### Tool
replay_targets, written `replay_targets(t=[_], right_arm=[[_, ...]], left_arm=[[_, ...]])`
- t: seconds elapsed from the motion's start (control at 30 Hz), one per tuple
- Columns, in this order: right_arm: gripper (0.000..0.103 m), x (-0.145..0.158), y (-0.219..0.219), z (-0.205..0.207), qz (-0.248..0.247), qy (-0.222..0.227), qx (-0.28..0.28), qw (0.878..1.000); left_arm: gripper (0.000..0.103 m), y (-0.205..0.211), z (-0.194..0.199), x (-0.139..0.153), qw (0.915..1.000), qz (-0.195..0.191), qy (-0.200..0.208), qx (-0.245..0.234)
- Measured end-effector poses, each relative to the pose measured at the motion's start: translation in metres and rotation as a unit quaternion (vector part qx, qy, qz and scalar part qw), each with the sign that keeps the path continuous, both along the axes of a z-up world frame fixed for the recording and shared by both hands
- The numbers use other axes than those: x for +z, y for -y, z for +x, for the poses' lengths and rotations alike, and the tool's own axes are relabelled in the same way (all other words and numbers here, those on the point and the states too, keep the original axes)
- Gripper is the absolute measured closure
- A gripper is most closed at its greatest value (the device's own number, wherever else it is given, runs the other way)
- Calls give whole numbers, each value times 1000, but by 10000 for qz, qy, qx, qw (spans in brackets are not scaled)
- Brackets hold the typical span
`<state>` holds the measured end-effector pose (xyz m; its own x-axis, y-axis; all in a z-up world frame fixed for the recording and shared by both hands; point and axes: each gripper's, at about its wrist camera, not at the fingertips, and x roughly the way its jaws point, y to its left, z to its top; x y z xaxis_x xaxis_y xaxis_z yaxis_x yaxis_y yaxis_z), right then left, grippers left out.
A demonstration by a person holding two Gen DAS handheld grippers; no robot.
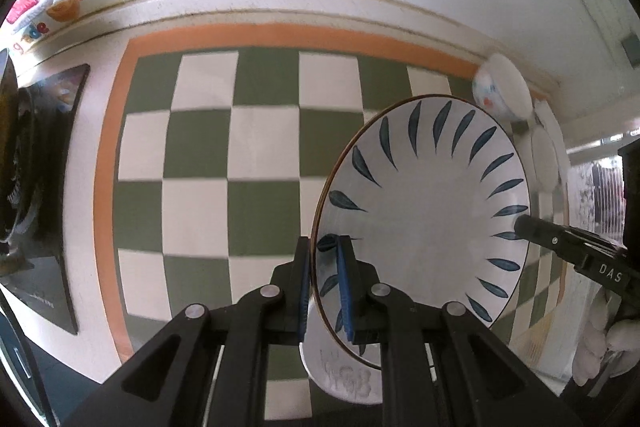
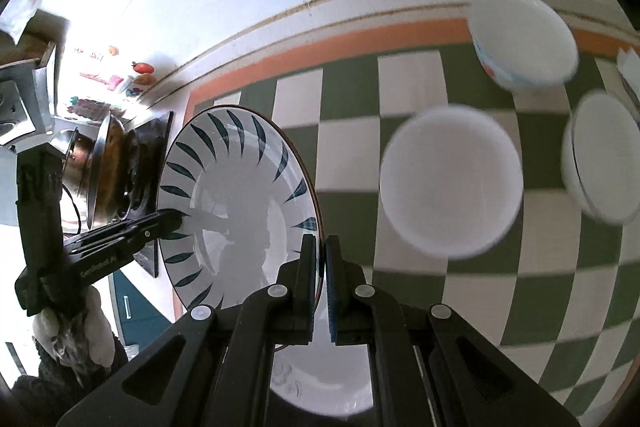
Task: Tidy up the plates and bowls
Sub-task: 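Carry the blue-striped plate with both tools and lower it onto the plate stack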
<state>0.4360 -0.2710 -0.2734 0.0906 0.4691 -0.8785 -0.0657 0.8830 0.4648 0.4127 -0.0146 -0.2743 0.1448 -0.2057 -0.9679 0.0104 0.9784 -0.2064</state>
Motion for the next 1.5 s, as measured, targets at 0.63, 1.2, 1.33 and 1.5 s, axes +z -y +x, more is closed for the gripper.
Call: replay_targets(t=[0.63,1.2,1.33,1.5], right_arm=[[97,-60,13,-94,10,-572,-131,9983],[97,-86,12,-102,-147,-741,-131,9971],[97,-89,12,-101,-171,-743,-119,9970],[97,-89,12,-101,-194,-739,-144,9970]], left_arm=[[92,20,-66,-49,9982,135,-530,-262],[91,29,-73,-74,9967,222,-737,-257],[90,31,-73,-79,9963,239,-785,-257],[89,36,-71,-84,9960,304,-801,-258]])
